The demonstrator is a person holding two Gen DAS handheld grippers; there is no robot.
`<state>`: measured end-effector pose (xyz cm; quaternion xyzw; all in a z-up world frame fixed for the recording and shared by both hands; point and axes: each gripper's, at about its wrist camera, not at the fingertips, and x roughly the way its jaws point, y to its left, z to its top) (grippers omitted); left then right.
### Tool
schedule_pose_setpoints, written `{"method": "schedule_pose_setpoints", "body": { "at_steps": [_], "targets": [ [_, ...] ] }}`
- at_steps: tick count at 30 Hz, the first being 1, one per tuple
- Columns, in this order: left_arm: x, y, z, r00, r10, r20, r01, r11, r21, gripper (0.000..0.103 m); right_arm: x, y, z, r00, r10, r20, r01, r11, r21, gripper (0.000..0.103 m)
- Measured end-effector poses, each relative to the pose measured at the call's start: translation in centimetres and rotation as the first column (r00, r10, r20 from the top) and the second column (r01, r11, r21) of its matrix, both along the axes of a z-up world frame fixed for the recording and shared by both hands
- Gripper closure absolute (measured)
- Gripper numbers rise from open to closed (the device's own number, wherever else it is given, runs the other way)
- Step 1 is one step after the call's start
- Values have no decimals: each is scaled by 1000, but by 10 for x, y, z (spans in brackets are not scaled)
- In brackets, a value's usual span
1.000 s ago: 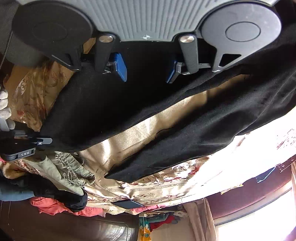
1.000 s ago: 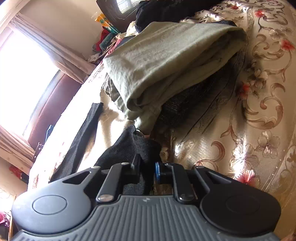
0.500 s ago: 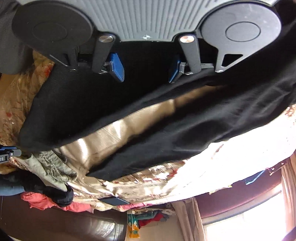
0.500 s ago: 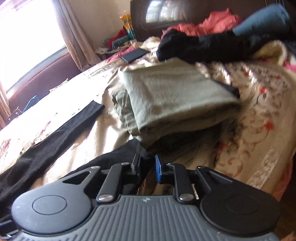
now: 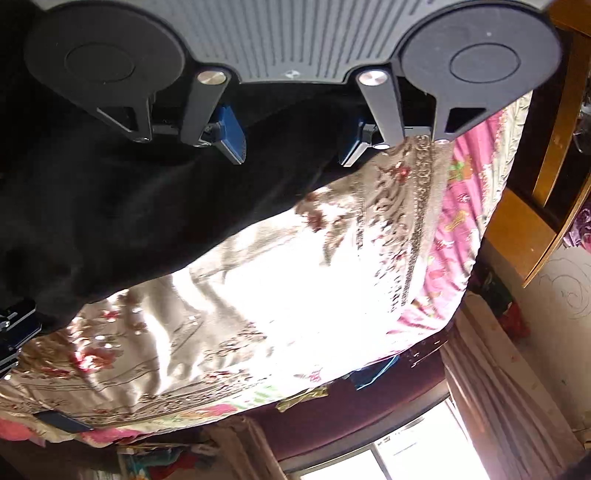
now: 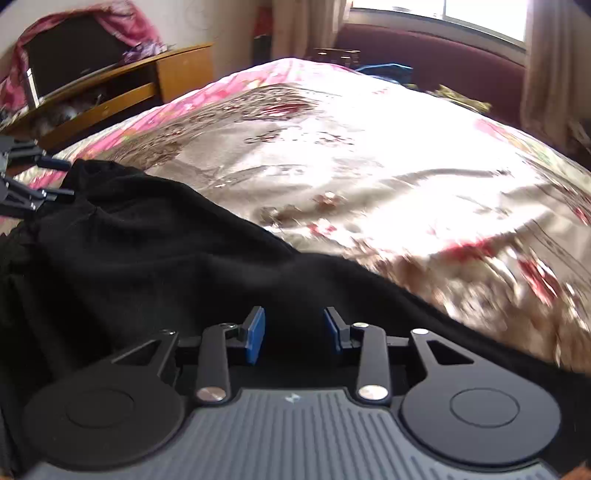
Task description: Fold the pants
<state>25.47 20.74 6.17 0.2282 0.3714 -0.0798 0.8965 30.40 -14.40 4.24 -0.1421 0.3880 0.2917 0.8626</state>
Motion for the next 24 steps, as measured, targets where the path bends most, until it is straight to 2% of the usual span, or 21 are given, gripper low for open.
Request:
{"method": "schedule_pose_setpoints", "body": {
  "at_steps": [3, 5, 7, 10, 11, 14, 16, 18, 19, 20, 21, 22, 23, 24],
  "targets": [
    [25, 36, -5, 997, 35, -76, -38, 999, -36, 34, 40, 39, -18, 991, 113, -77, -114, 993, -14, 59],
    [35, 51, -11, 992, 40, -122, -41, 999, -4, 34, 53, 62, -22, 977, 171, -129, -175, 984, -17, 56],
    [44, 65, -10, 991, 50, -128, -51, 999, -5, 33, 64, 80, -22, 963, 217, -162, -225, 974, -33, 55],
    [58, 86, -14, 983, 58, -176, -70, 996, -63, 24, 81, 97, -23, 948, 247, -201, -264, 963, -59, 51],
    [62, 88, -20, 976, 51, -212, -66, 996, -65, 23, 89, 102, -28, 940, 256, -227, -278, 958, -72, 49],
    [69, 84, -40, 959, 0, -283, -10, 999, -36, 23, 103, 111, -37, 914, 271, -303, -312, 945, -96, 46],
    [71, 81, -47, 952, -7, -306, 4, 1000, -10, 23, 109, 112, -40, 908, 271, -319, -317, 943, -101, 42],
    [74, 80, -50, 950, 1, -312, -5, 1000, -11, 26, 113, 112, -42, 908, 253, -335, -297, 951, -86, 43],
    [73, 78, -49, 953, 3, -303, -5, 1000, -6, 35, 112, 112, -43, 912, 243, -331, -286, 954, -86, 46],
    [72, 76, -48, 958, 8, -287, -6, 1000, 8, 48, 109, 111, -43, 914, 236, -329, -276, 958, -78, 58],
    [70, 75, -47, 962, 15, -271, -7, 1000, 30, 55, 107, 111, -42, 916, 230, -330, -265, 962, -66, 74],
    [66, 73, -45, 967, 23, -255, -10, 999, 52, 68, 102, 110, -39, 918, 222, -328, -253, 966, -57, 84],
    [64, 72, -42, 969, 30, -244, -15, 998, 63, 75, 99, 110, -38, 923, 211, -321, -242, 968, -59, 98],
    [60, 72, -39, 971, 29, -235, -15, 998, 59, 77, 92, 109, -34, 931, 207, -301, -236, 970, -62, 98]
  ]
}}
